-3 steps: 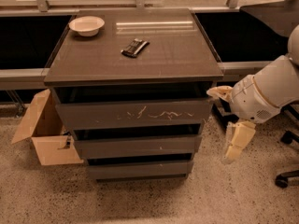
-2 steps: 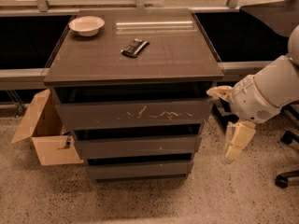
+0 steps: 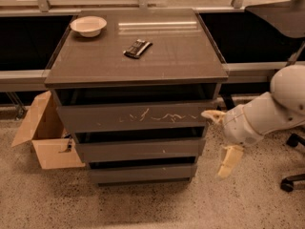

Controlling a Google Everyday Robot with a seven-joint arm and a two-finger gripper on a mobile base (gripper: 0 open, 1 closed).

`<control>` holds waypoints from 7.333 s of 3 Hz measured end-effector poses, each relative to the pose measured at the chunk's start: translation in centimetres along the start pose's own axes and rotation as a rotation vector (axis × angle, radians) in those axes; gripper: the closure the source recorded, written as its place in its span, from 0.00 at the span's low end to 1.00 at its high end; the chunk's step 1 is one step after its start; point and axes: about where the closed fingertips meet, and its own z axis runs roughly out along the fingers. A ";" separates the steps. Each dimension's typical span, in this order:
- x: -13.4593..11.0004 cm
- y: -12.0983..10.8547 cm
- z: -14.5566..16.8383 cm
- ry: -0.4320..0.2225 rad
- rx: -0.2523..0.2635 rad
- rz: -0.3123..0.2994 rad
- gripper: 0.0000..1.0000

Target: Open bottom drawer

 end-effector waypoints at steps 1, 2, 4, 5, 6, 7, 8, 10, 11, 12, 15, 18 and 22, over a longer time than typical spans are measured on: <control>2.4 0.5 6.1 -0.081 -0.050 -0.018 0.00; 3.7 1.1 10.2 -0.139 -0.097 -0.016 0.00; 5.3 1.2 12.9 -0.143 -0.136 -0.026 0.00; 7.8 2.2 18.6 -0.152 -0.218 -0.066 0.00; 9.4 2.7 22.2 -0.178 -0.261 -0.082 0.00; 9.4 2.7 22.2 -0.178 -0.261 -0.082 0.00; 10.3 2.9 24.3 -0.160 -0.288 -0.088 0.00; 14.7 3.3 31.3 -0.153 -0.338 -0.126 0.00; 16.4 3.3 34.0 -0.151 -0.329 -0.136 0.00; 19.8 1.9 39.3 -0.161 -0.287 -0.116 0.00; 23.0 0.4 40.6 -0.092 -0.221 -0.123 0.00; 26.8 -4.3 43.2 -0.046 -0.119 -0.134 0.00; 28.9 -7.9 49.2 -0.030 -0.088 -0.121 0.14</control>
Offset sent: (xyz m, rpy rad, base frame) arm 0.0045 0.0350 -0.1433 0.1873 0.0930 0.1113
